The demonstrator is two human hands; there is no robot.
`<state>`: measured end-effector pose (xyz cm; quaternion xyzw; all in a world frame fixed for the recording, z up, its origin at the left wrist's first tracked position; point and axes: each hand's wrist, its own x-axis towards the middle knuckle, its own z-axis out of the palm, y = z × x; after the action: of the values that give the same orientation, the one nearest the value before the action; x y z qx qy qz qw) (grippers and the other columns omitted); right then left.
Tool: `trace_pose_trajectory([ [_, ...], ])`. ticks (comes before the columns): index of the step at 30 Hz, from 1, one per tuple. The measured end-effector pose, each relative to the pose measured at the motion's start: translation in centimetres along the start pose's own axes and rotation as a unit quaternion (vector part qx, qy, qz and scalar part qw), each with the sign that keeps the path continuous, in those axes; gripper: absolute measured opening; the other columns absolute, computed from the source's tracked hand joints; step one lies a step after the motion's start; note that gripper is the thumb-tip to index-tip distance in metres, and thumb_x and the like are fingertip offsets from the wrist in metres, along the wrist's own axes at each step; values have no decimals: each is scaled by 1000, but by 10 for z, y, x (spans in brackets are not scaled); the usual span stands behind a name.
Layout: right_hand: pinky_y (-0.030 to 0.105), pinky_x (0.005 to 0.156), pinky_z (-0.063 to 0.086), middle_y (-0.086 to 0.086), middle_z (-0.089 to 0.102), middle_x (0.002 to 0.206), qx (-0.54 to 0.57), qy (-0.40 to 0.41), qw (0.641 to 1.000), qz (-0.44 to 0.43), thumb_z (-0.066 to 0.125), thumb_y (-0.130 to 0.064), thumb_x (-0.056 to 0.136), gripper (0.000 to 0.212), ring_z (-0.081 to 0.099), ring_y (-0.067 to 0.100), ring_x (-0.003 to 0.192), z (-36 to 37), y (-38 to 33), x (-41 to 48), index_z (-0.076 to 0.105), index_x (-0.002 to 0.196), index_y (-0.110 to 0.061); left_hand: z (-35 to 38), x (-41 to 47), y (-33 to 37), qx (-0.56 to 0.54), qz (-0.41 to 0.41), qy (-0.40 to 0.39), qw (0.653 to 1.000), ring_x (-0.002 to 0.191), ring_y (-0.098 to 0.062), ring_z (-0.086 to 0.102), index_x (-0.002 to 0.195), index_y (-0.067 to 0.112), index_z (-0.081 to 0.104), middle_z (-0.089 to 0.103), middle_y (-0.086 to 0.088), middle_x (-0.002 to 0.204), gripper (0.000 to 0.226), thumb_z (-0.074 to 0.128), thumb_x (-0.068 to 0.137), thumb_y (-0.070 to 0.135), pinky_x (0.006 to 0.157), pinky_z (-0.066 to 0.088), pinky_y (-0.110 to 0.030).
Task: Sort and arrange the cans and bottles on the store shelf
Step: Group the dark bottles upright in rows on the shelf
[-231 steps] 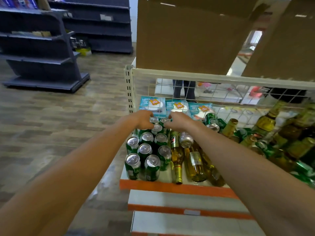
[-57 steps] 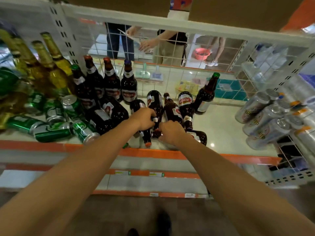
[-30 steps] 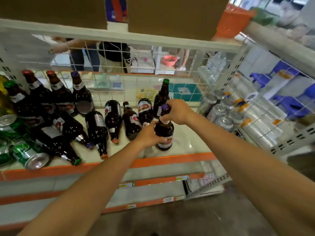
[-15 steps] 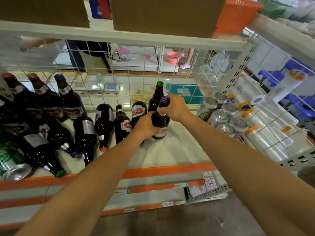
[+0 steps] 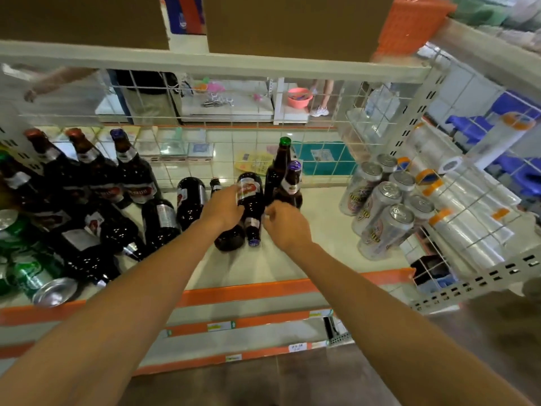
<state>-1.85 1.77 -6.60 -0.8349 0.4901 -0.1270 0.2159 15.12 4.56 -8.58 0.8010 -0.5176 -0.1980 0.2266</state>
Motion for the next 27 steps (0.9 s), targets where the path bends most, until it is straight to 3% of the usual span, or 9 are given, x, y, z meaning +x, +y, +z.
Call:
trace_pose_trajectory([
  [2, 31, 69, 42, 7, 59, 87, 40, -71, 994, 78, 60, -29, 95, 19, 61, 28, 87, 27, 4, -2, 62, 92, -10, -6, -7, -10, 15, 8, -9, 1000, 106, -31, 61, 122, 14, 63, 65, -12, 120, 32, 58, 91, 15, 88, 52, -43],
  [4, 30, 59, 39, 4, 52, 68, 109, -103, 980, 131, 63, -30, 94, 32, 55, 23, 65, 54, 6, 0, 52, 69, -13, -10, -15, -21, 28, 21, -5, 999, 106, -30, 62, 118, 14, 67, 66, -10, 120, 27, 57, 93, 16, 89, 53, -43],
  [6, 34, 61, 44, 7, 57, 69, 184, -93, 963, 173, 65, -28, 92, 28, 58, 27, 66, 75, 2, 5, 57, 73, -10, -13, -22, -31, 31, 32, -12, 999, 106, -28, 63, 118, 16, 69, 67, -8, 119, 28, 59, 92, 17, 89, 53, -43],
  [8, 36, 64, 46, 11, 61, 81, 214, -68, 955, 194, 65, -26, 92, 25, 62, 29, 79, 86, -3, 11, 65, 93, -1, -16, -27, -37, 39, 53, -35, 997, 104, -26, 63, 116, 18, 69, 68, -6, 114, 28, 64, 88, 21, 87, 54, -44],
  [11, 33, 64, 41, 12, 61, 85, 171, -76, 965, 183, 64, -23, 92, 28, 62, 29, 82, 81, -9, 14, 66, 102, 3, -20, -32, -43, 70, 86, -87, 990, 108, -24, 59, 119, 21, 67, 62, -4, 118, 37, 70, 83, 30, 89, 53, -45],
  [15, 37, 68, 53, 16, 69, 93, 105, -69, 980, 154, 69, -25, 88, 29, 68, 32, 87, 48, -19, 16, 66, 102, 0, -17, -37, -50, 145, 82, -116, 979, 126, -28, 45, 141, 20, 50, 45, -6, 139, 61, 68, 86, 41, 100, 46, -47],
  [18, 33, 67, 42, 9, 58, 87, 11, -72, 991, 112, 68, -29, 89, 27, 57, 26, 82, 11, -35, 14, 61, 98, -5, -15, -38, -48, 95, 68, -109, 987, 122, -29, 51, 140, 18, 48, 52, -7, 134, 63, 69, 85, 39, 98, 48, -48],
  [23, 31, 57, 39, 6, 54, 75, -69, -44, 994, 71, 67, -27, 90, 24, 54, 25, 72, -38, -57, 13, 54, 82, -9, -10, -39, -34, 42, 37, -51, 997, 119, -34, 53, 139, 15, 43, 58, -12, 127, 67, 73, 83, 35, 96, 49, -48],
  [27, 28, 44, 26, 3, 42, 59, -115, -37, 992, 34, 68, -19, 88, 41, 40, 18, 51, -61, -71, 13, 39, 61, -13, 7, -38, -25, 75, 36, -38, 996, 135, -34, 40, 154, 15, 21, 49, -10, 143, 88, 66, 86, 47, 117, 25, -48],
])
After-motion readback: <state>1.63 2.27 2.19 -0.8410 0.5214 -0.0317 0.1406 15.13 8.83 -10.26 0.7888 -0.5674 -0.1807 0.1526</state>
